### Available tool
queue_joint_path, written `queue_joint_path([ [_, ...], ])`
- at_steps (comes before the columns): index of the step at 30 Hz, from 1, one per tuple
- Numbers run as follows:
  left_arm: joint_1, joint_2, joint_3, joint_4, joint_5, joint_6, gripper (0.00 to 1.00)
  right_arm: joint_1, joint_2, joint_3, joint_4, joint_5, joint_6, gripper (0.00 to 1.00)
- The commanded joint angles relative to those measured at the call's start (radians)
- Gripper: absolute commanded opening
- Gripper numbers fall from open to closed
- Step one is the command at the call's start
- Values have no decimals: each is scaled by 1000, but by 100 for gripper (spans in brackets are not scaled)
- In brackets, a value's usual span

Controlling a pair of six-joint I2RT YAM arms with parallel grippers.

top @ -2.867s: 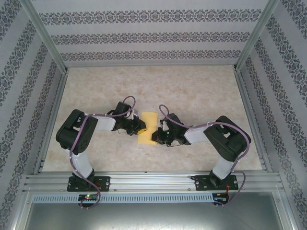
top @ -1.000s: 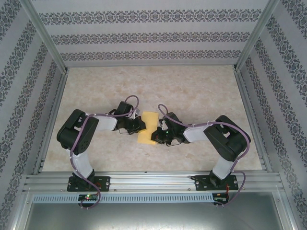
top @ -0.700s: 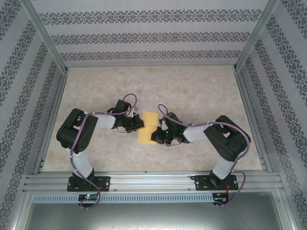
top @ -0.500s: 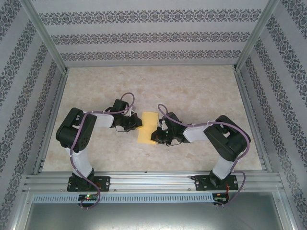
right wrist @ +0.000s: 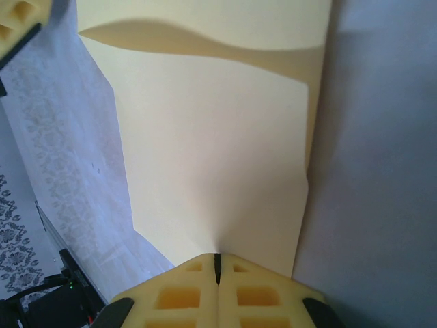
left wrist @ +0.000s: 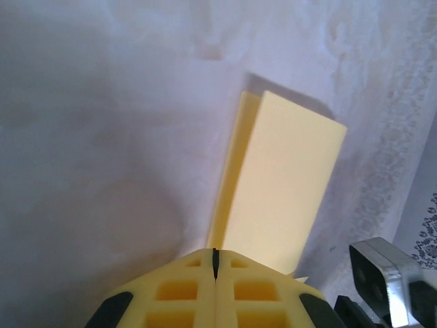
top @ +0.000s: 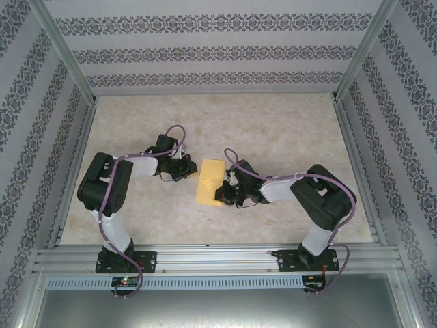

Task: Fold a paper plane with a square sheet of paper (pick it up from the middle)
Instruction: Fold the triangle a second time at the center of the table.

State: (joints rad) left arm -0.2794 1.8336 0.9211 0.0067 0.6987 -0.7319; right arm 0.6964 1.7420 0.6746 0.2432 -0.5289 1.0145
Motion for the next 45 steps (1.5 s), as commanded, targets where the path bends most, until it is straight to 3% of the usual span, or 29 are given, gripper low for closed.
queue_joint_path([
  [1, 5, -78, 8, -41, 14, 11, 0, 21, 59, -33, -177, 71, -21, 0],
  [9, -91, -145, -45, -41, 45, -4, 0, 21, 59, -27, -173, 69, -20, 0],
  [17, -134, -73, -64, 10, 79, -6, 0, 20, 60, -26, -170, 67, -19, 0],
  [24, -136, 4, -40, -55, -42, 17, 0, 22, 39, -26, -150, 56, -24, 0],
  [34, -135, 31, -48, -106, -92, 14, 0, 29, -91, 78, -161, 35, -49, 0],
  [45, -135, 23, -50, -103, -84, 6, 0, 25, 99, 239, -197, 26, -54, 0],
])
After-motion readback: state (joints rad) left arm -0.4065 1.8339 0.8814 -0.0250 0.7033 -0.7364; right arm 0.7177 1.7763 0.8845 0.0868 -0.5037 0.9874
